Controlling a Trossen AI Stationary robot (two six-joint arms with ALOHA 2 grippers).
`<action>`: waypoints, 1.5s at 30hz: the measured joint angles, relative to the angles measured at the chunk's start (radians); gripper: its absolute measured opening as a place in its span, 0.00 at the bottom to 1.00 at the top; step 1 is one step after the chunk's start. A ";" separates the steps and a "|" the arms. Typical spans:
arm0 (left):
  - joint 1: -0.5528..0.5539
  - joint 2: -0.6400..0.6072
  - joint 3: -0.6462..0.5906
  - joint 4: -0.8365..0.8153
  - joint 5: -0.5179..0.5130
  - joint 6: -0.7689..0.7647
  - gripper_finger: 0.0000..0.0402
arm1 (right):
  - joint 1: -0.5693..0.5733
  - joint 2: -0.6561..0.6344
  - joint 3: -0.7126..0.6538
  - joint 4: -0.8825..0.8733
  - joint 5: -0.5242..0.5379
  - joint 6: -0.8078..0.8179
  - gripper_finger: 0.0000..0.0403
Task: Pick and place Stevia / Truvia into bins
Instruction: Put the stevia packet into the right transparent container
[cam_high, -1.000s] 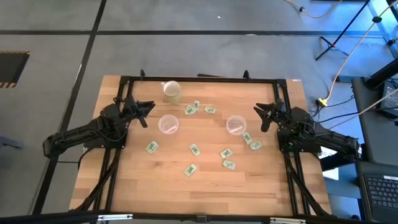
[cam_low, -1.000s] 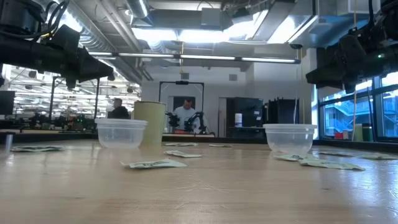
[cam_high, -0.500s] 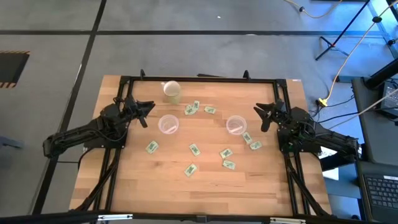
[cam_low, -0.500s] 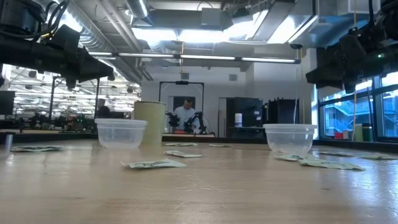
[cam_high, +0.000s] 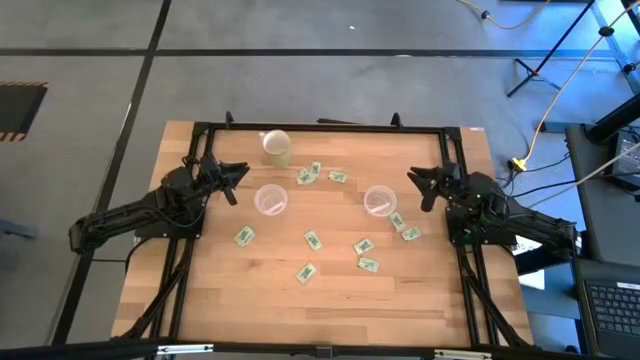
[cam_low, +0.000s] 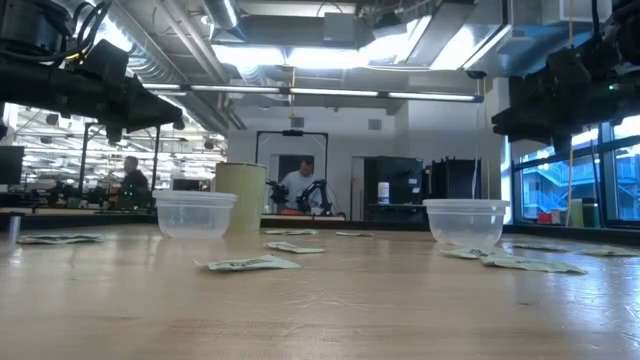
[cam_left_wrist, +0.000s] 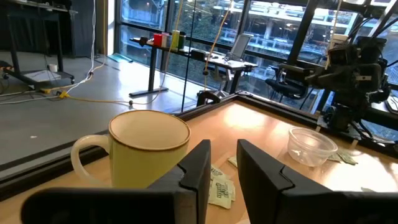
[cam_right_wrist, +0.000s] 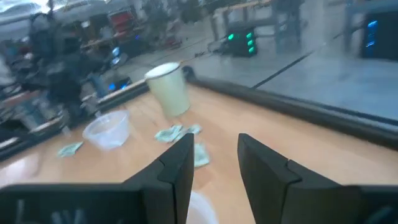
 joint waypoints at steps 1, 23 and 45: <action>0.000 0.000 0.000 0.000 0.000 0.000 0.18 | 0.000 0.004 0.001 -0.005 -0.024 0.000 0.32; 0.000 0.000 0.000 0.001 -0.001 0.000 0.18 | 0.103 0.597 0.386 -0.363 -0.277 0.120 0.32; 0.000 0.000 0.000 0.005 -0.001 0.000 0.18 | 0.242 1.235 0.620 -0.667 -0.153 -0.101 0.32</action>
